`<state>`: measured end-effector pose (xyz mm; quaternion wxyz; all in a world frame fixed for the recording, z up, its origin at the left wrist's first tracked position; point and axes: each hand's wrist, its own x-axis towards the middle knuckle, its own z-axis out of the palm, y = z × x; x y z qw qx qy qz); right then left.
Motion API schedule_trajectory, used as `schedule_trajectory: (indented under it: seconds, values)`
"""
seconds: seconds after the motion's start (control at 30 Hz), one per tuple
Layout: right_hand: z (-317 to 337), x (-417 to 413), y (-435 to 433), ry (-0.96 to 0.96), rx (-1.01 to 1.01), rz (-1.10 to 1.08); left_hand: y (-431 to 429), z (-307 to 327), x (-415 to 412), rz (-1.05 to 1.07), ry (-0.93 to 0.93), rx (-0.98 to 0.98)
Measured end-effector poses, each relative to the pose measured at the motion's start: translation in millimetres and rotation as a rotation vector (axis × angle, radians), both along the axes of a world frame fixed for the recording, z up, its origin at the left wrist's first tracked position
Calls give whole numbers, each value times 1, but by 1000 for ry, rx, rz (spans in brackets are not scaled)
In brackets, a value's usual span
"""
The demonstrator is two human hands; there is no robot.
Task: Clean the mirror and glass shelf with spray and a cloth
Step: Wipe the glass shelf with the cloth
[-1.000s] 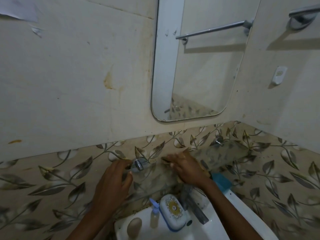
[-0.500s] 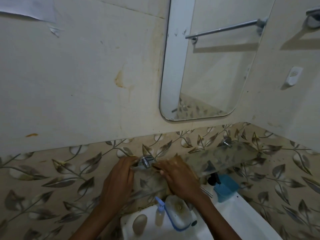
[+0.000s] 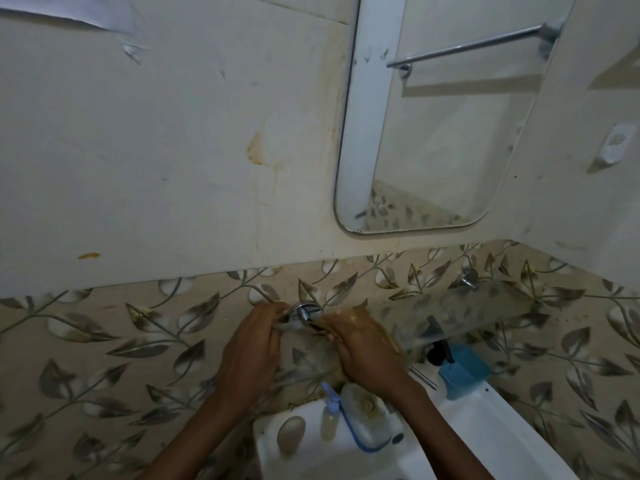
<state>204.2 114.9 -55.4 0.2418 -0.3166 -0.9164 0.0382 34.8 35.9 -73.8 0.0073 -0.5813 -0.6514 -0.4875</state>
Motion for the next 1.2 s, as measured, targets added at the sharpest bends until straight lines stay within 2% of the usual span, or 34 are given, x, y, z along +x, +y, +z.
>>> schedule_trajectory:
  seconds: [0.1,0.2,0.3,0.4,0.5,0.67,0.87,0.93,1.03,1.2]
  values:
    - [-5,14,-15,41,-110,82,0,-1,0,8,-20,-4]
    - [-3,15,-14,82,-131,-9,-2,5,0,16,-94,19]
    - [3,-19,-26,96,-83,-80,-7,12,1,18,-168,111]
    - [0,-50,-50,125,-122,6,-15,13,0,-29,-242,156]
    - [1,-63,-58,92,-67,117,-20,11,-4,-53,-312,186]
    - [10,-80,-63,56,-170,177,-26,11,-9,-13,-370,236]
    - [-4,-51,-75,-5,-236,421,-34,14,-11,-12,-384,296]
    - [-12,-24,-66,-67,-260,374,-36,13,-16,-12,-407,294]
    - [-8,-3,-44,-6,-184,230,-41,10,-24,-3,-441,295]
    - [-3,-71,-43,-89,-19,41,-35,14,-23,-4,-457,304]
